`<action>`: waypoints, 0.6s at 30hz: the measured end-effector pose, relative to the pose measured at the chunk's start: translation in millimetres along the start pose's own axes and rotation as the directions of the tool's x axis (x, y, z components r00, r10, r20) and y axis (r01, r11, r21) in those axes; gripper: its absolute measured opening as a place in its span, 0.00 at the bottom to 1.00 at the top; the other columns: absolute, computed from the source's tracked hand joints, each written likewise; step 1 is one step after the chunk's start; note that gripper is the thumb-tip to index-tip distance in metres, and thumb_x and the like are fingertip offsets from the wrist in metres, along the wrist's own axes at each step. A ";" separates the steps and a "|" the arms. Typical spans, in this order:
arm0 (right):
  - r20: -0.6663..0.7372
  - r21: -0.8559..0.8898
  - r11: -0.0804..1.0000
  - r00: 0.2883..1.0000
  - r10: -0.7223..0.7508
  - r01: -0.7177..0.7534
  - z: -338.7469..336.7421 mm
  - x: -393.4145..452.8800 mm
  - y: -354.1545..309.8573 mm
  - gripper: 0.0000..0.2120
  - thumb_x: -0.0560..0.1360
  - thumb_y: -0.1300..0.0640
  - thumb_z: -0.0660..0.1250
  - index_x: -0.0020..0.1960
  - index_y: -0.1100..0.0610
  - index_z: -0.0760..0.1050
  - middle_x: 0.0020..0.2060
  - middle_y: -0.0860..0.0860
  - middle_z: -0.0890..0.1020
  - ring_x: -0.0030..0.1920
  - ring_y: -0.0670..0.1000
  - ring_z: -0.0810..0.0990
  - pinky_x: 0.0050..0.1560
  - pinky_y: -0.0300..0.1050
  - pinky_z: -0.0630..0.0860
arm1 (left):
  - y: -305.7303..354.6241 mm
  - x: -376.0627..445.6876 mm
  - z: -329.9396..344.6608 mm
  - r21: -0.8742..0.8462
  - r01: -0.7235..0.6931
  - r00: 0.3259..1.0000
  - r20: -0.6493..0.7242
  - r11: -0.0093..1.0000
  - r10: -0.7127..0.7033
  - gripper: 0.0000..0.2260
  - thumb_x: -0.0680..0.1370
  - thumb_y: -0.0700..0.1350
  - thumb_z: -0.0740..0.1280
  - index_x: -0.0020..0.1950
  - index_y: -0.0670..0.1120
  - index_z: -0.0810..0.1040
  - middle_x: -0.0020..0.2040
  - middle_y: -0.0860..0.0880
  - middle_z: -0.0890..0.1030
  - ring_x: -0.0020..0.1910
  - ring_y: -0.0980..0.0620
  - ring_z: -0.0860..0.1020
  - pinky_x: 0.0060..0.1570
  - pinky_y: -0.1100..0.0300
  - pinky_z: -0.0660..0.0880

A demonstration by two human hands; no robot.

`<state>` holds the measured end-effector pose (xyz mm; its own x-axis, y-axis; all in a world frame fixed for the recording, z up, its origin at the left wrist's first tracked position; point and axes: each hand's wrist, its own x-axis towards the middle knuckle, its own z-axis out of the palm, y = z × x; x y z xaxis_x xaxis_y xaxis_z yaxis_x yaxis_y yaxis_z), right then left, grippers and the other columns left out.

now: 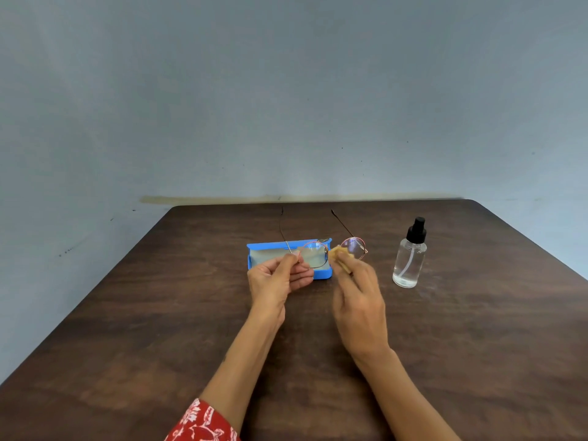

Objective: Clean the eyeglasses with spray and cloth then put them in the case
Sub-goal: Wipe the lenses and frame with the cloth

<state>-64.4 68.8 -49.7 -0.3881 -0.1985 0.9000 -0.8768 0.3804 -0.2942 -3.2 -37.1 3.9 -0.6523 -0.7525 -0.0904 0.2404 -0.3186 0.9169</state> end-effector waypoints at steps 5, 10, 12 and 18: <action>0.023 0.042 0.998 0.999 0.049 -0.050 0.0 -0.1 3.4 0.16 0.76 0.67 0.58 0.59 0.66 0.78 0.56 0.58 0.79 0.57 0.55 0.76 0.62 0.43 0.72 | 2.7 2.8 -3.9 -0.004 -0.008 1.000 -0.022 1.000 0.008 0.08 0.75 0.36 0.67 0.37 0.36 0.80 0.27 0.43 0.81 0.27 0.49 0.81 0.30 0.61 0.80; -0.044 0.032 0.984 0.984 0.175 -0.174 -4.3 3.9 7.7 0.19 0.77 0.65 0.53 0.64 0.67 0.74 0.60 0.60 0.77 0.61 0.54 0.73 0.67 0.38 0.67 | 2.7 1.9 -4.1 0.003 -0.008 1.000 -0.009 1.000 0.008 0.07 0.75 0.36 0.67 0.37 0.36 0.80 0.28 0.43 0.81 0.28 0.49 0.81 0.30 0.61 0.80; -0.002 0.058 0.995 0.997 0.082 -0.082 -0.9 1.9 -0.4 0.18 0.76 0.68 0.56 0.63 0.68 0.74 0.60 0.59 0.77 0.61 0.54 0.74 0.66 0.41 0.68 | 1.6 2.0 -4.1 0.018 -0.010 1.000 -0.004 1.000 0.010 0.07 0.75 0.37 0.67 0.37 0.37 0.80 0.29 0.43 0.81 0.28 0.49 0.82 0.30 0.61 0.80; -0.030 0.085 0.979 0.982 0.189 -0.186 -3.1 2.3 9.6 0.20 0.75 0.66 0.54 0.64 0.67 0.74 0.61 0.58 0.76 0.61 0.53 0.73 0.67 0.35 0.64 | 2.5 3.1 -4.8 0.061 -0.026 0.999 -0.017 0.998 0.027 0.07 0.74 0.36 0.68 0.36 0.38 0.80 0.28 0.43 0.81 0.28 0.49 0.82 0.31 0.61 0.80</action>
<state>-72.8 74.7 -49.5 -0.5380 -0.0964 0.8374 -0.8103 0.3327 -0.4823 -1.2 -43.0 4.1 -0.6333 -0.7705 -0.0724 0.2129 -0.2635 0.9409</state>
